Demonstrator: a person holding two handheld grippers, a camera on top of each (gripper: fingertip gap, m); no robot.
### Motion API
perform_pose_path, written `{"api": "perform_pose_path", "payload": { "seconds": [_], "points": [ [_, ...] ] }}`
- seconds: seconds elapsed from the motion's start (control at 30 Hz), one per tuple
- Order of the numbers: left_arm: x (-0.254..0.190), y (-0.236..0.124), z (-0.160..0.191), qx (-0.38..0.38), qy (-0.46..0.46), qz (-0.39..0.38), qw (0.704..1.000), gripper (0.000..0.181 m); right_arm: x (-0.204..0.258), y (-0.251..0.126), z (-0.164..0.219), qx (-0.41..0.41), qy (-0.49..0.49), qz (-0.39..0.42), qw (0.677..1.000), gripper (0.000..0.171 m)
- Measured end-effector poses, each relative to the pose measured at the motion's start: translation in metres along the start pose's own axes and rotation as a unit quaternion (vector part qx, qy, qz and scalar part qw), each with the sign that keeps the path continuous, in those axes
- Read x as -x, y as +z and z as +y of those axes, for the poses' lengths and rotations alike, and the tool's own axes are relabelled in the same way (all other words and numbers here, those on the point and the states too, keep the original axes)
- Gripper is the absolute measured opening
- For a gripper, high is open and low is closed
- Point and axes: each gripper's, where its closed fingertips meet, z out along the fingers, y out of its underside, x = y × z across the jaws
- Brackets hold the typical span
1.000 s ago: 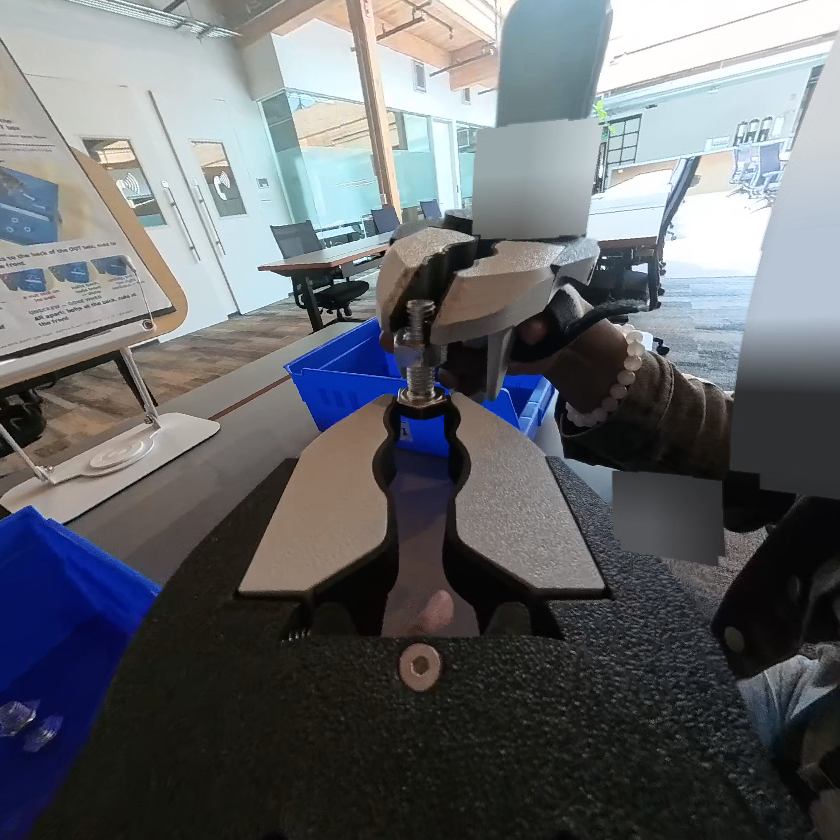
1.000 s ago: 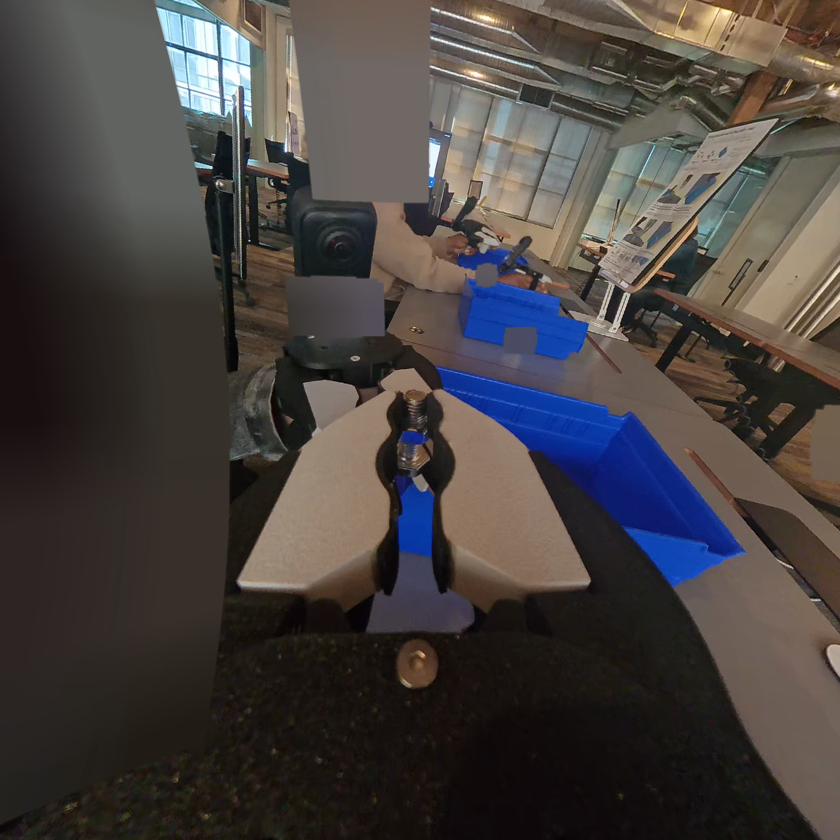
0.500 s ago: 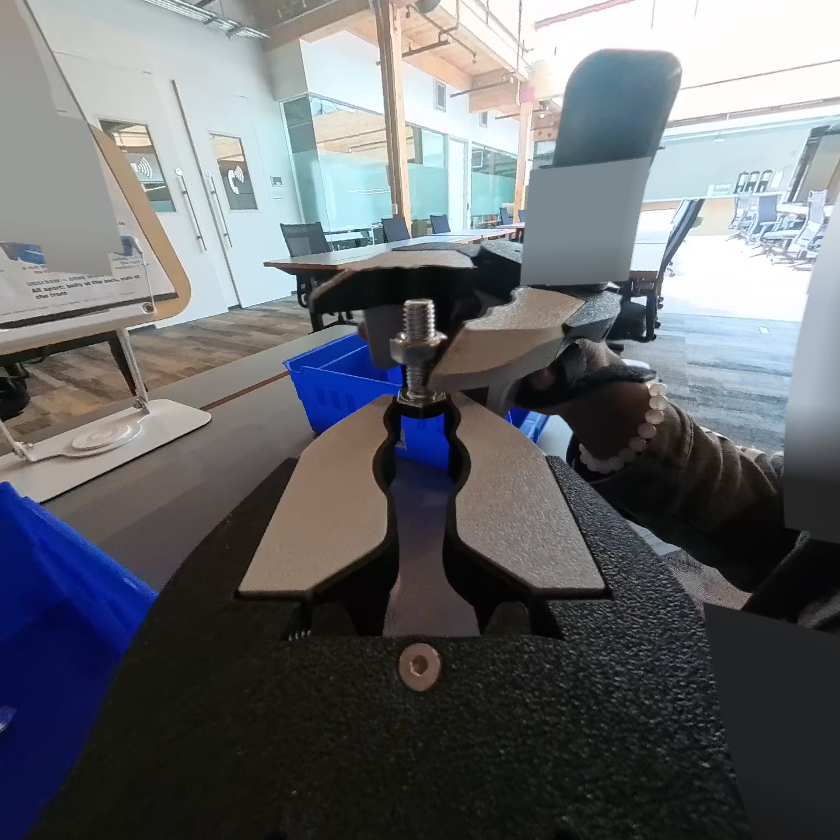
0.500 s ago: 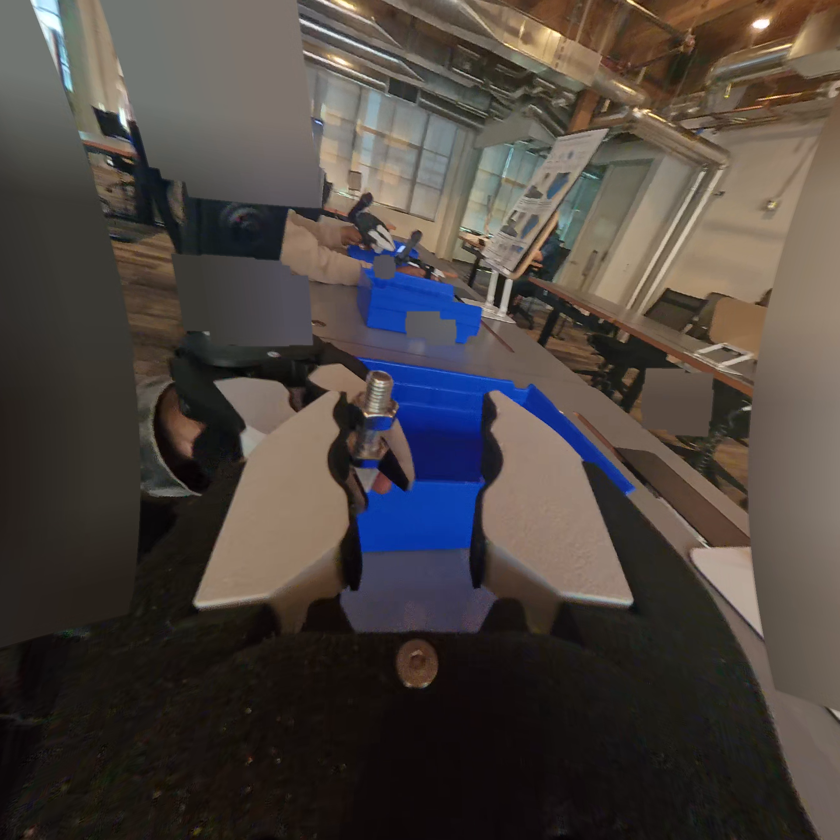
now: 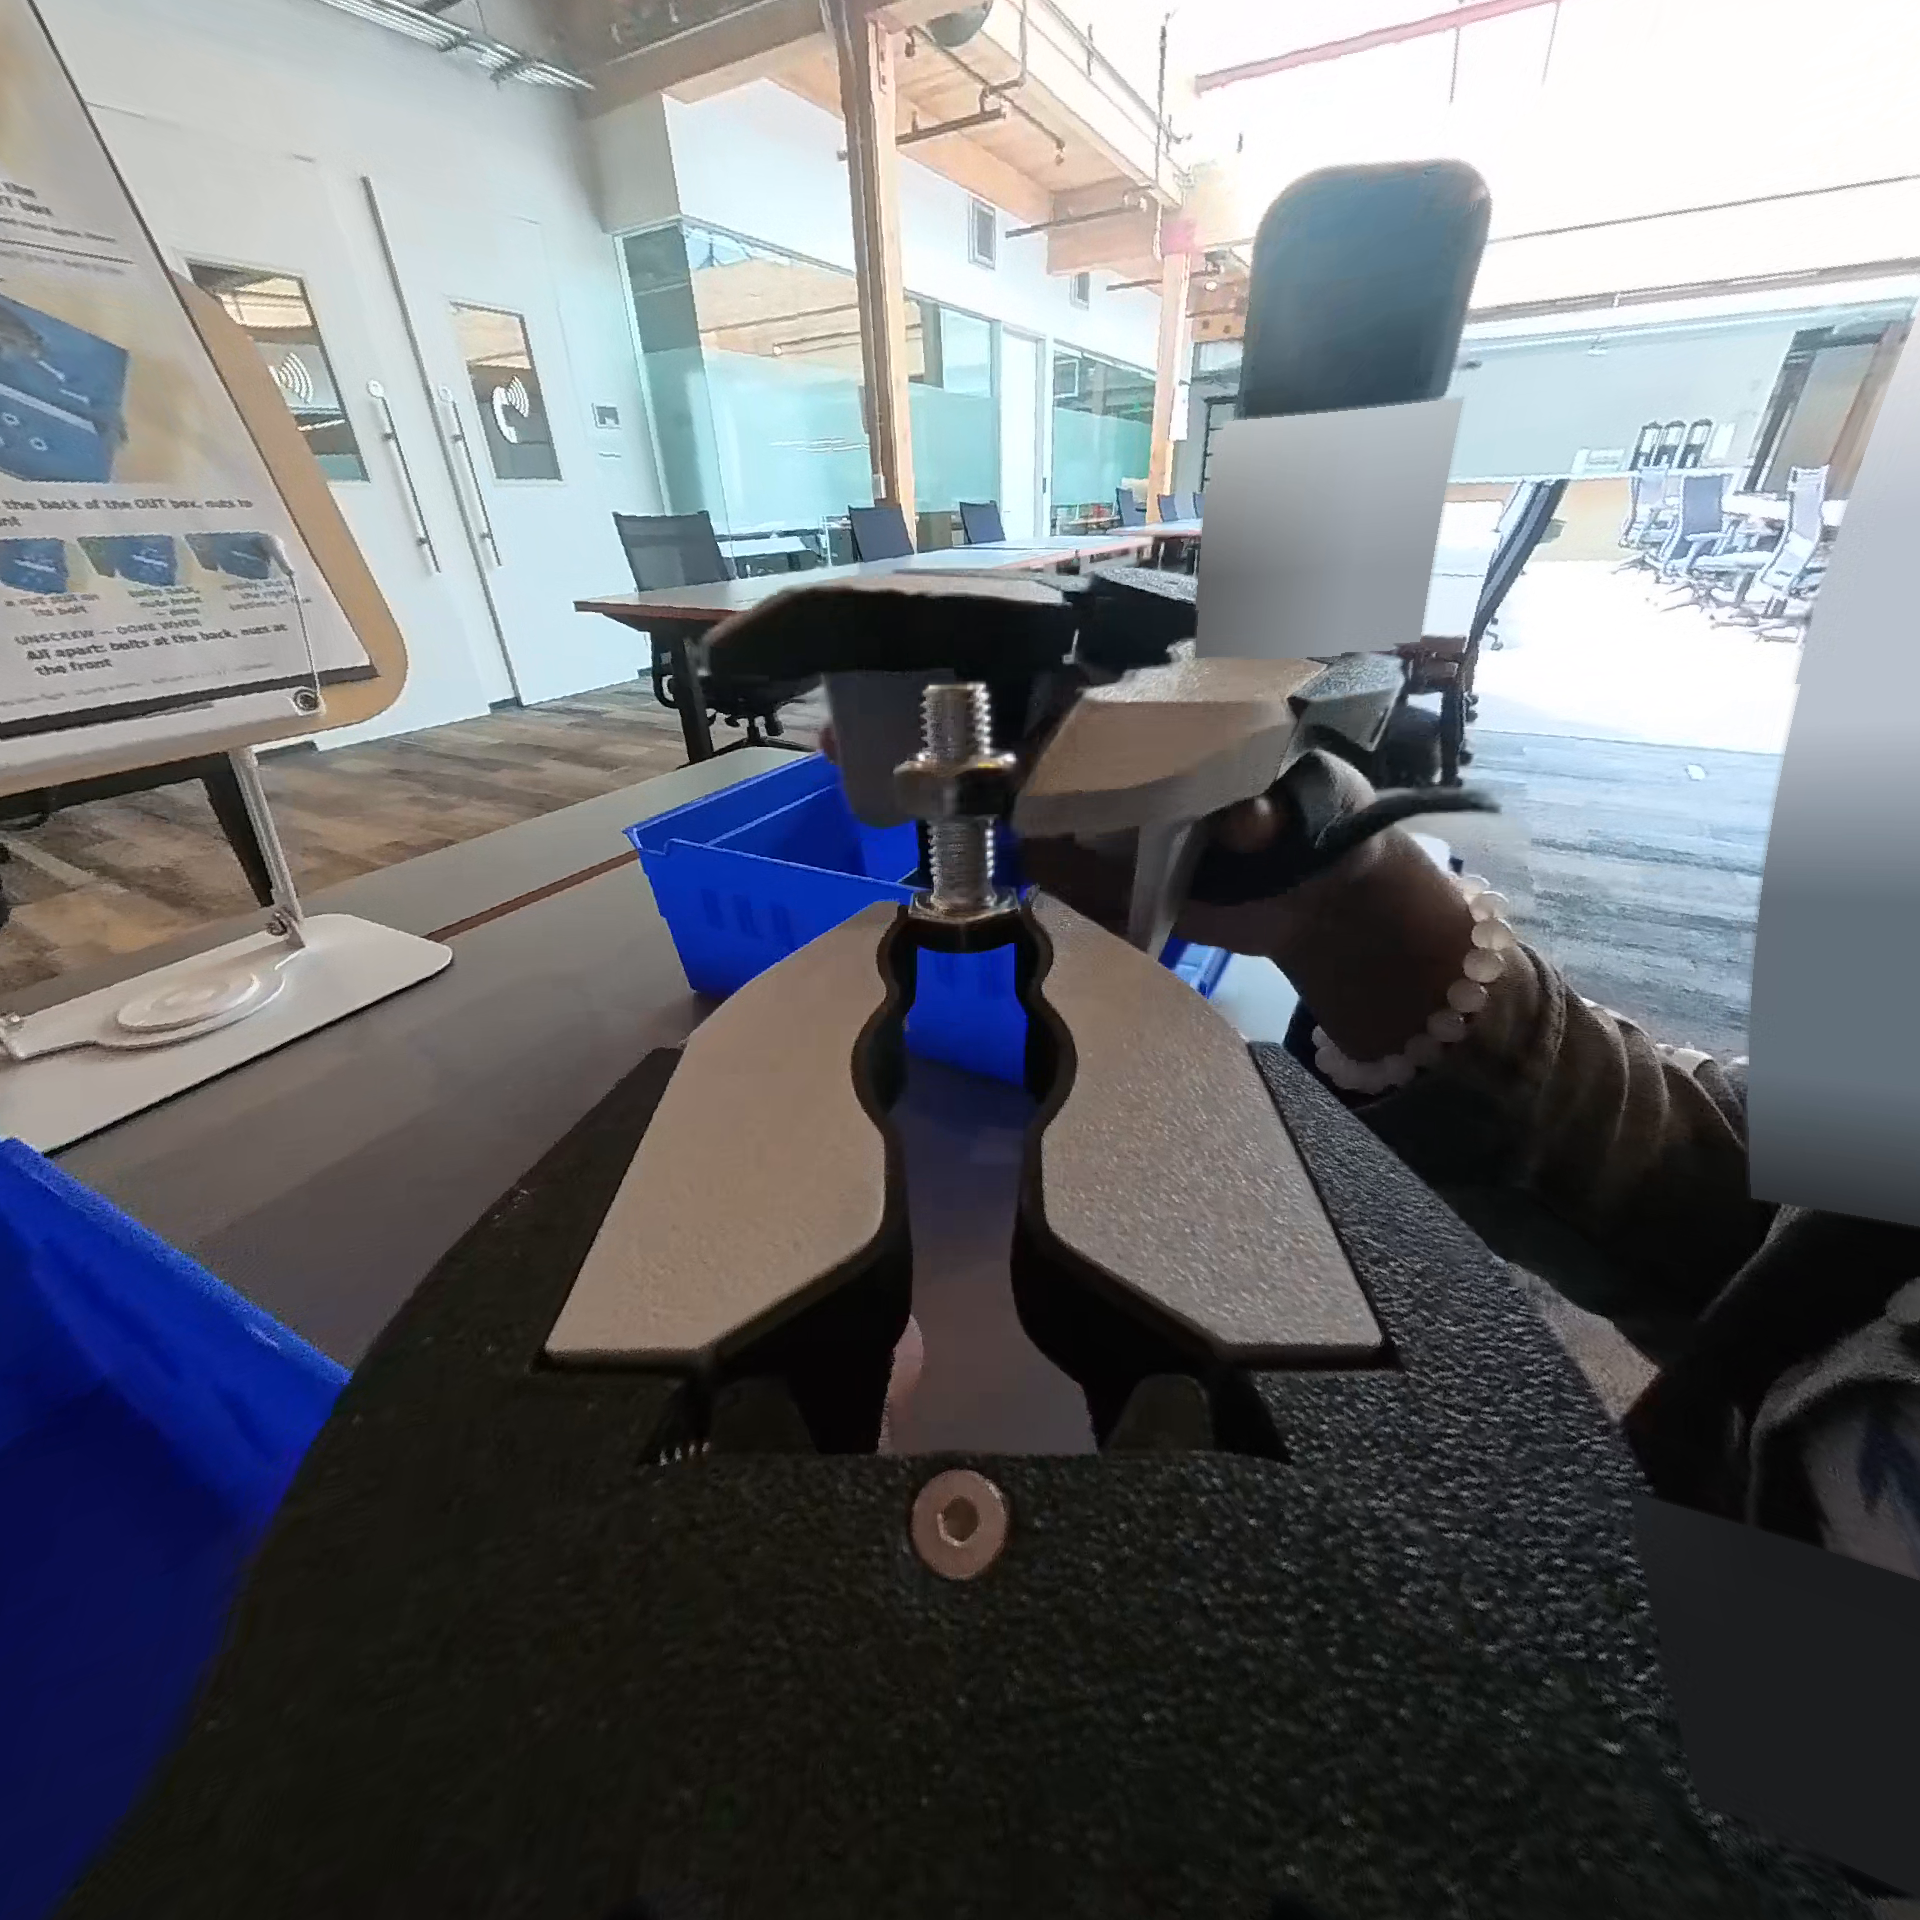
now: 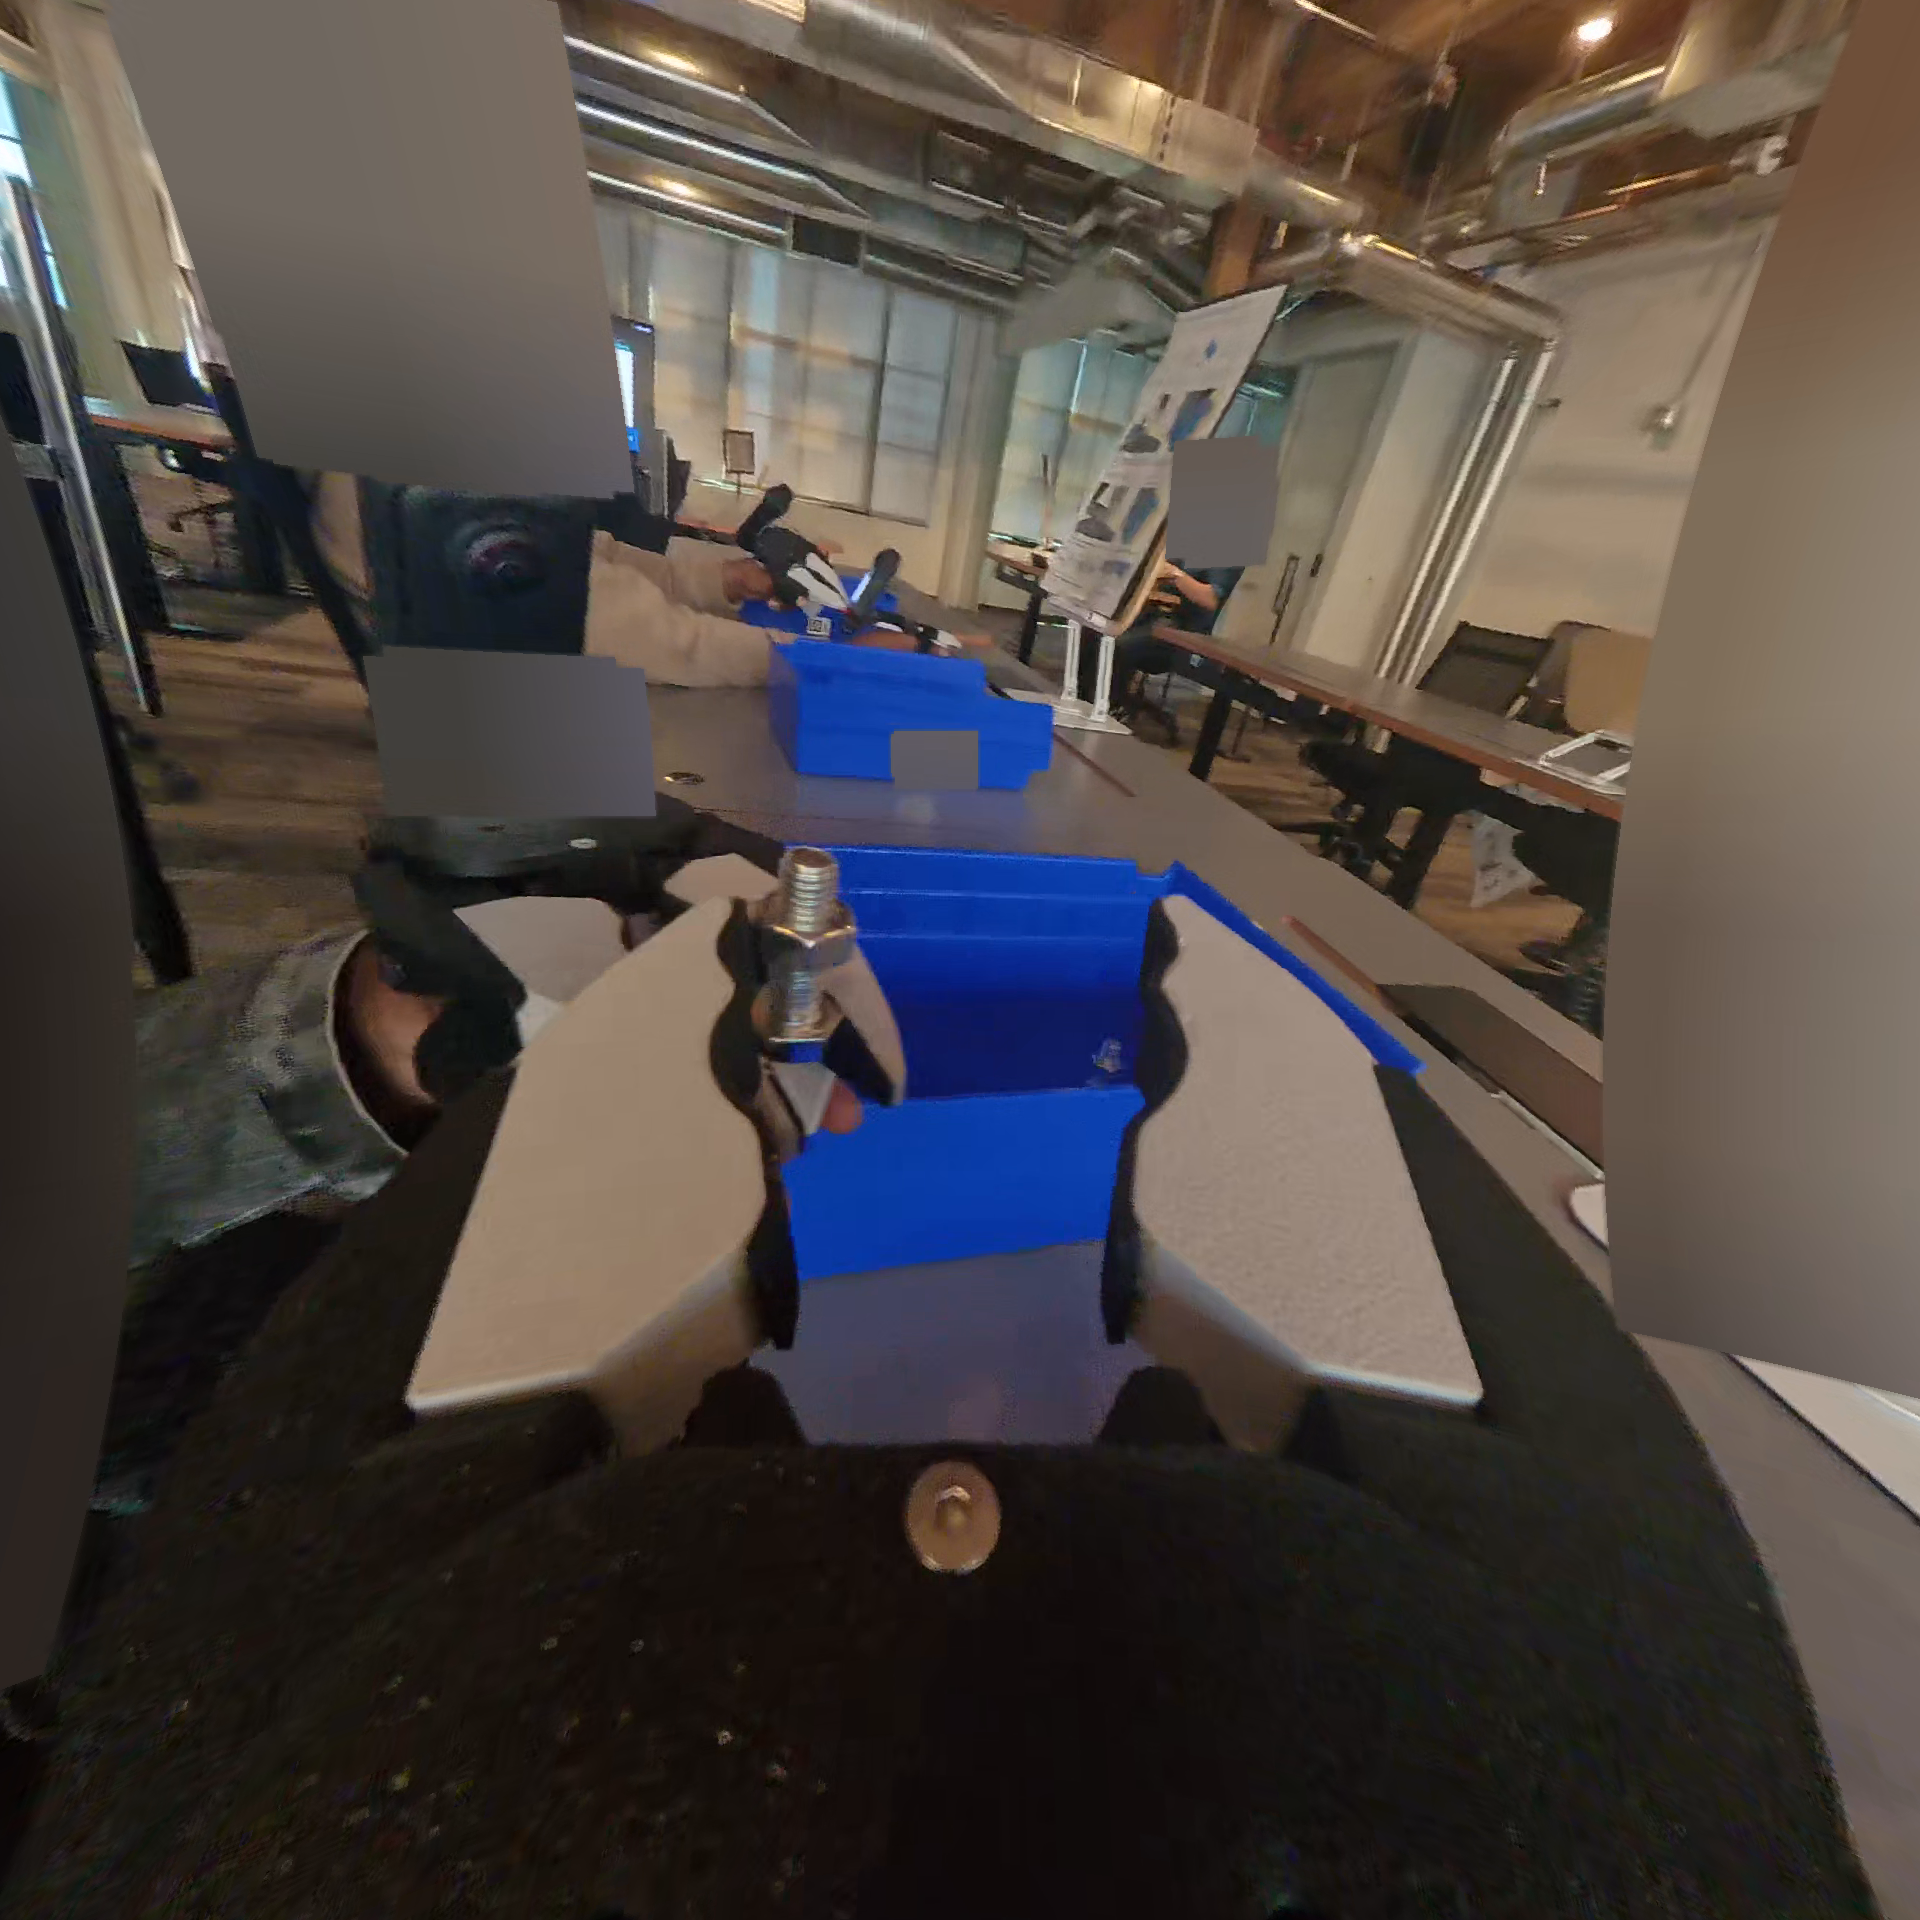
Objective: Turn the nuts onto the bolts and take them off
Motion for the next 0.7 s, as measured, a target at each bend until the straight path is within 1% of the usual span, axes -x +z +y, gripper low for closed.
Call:
{"api": "perform_pose_path", "payload": {
  "seconds": [0.03,0.07,0.1,0.13,0.17,0.2,0.3,0.33,0.4,0.47,0.53,0.57,0.6,0.63,0.67,0.7],
  "points": [
    [0.002,-0.002,-0.002,-0.005,-0.009,-0.002,1.000,0.018,-0.003,-0.006,0.000,0.000,0.009,-0.003,1.000,0.073],
    [0.003,-0.004,-0.004,-0.011,-0.014,0.004,1.000,0.018,-0.010,-0.014,-0.001,-0.004,0.022,0.007,1.000,0.059],
    [0.004,-0.005,-0.004,-0.012,-0.019,0.004,1.000,0.018,-0.019,-0.023,-0.002,-0.017,0.028,0.026,0.999,0.027],
    [0.006,-0.006,-0.004,-0.010,-0.018,0.000,1.000,0.018,-0.023,-0.029,-0.004,-0.028,0.029,0.030,0.999,0.017],
    [0.006,-0.006,-0.002,-0.006,-0.017,0.001,1.000,0.018,-0.021,-0.032,-0.004,-0.030,0.032,0.022,0.999,0.014],
    [0.006,-0.004,-0.001,-0.005,-0.018,0.004,1.000,0.018,-0.016,-0.030,-0.003,-0.024,0.036,0.009,0.999,0.019],
    [0.005,0.000,0.002,0.001,-0.016,0.007,1.000,0.018,0.002,-0.014,-0.001,-0.003,0.035,-0.027,0.999,0.056],
    [0.003,0.002,0.002,0.000,-0.016,0.010,1.000,0.018,0.006,-0.009,0.000,0.003,0.034,-0.032,0.999,0.063],
    [0.001,0.004,0.003,-0.001,-0.018,0.013,1.000,0.018,0.008,-0.001,0.001,0.011,0.032,-0.032,0.999,0.070],
    [0.000,0.003,0.002,-0.002,-0.019,0.015,1.000,0.018,0.001,-0.001,0.003,0.016,0.033,-0.013,0.999,0.070],
    [0.003,0.000,0.000,-0.008,-0.024,0.014,1.000,0.018,-0.010,-0.011,0.003,0.011,0.047,0.001,0.999,0.063],
    [0.003,-0.001,-0.002,-0.012,-0.028,0.019,0.999,0.018,-0.021,-0.019,0.003,0.002,0.055,0.024,0.998,0.032],
    [0.004,-0.002,-0.002,-0.012,-0.029,0.014,0.999,0.018,-0.027,-0.026,0.000,-0.012,0.056,0.036,0.998,0.019],
    [0.005,-0.002,-0.001,-0.009,-0.025,0.013,1.000,0.018,-0.026,-0.029,-0.001,-0.017,0.059,0.028,0.998,0.017],
    [0.005,-0.002,0.000,-0.006,-0.024,0.013,1.000,0.018,-0.022,-0.028,-0.001,-0.016,0.063,0.015,0.998,0.020],
    [0.005,-0.001,0.000,-0.006,-0.025,0.013,1.000,0.018,-0.016,-0.025,-0.001,-0.011,0.061,0.001,0.998,0.028]
  ]
}}
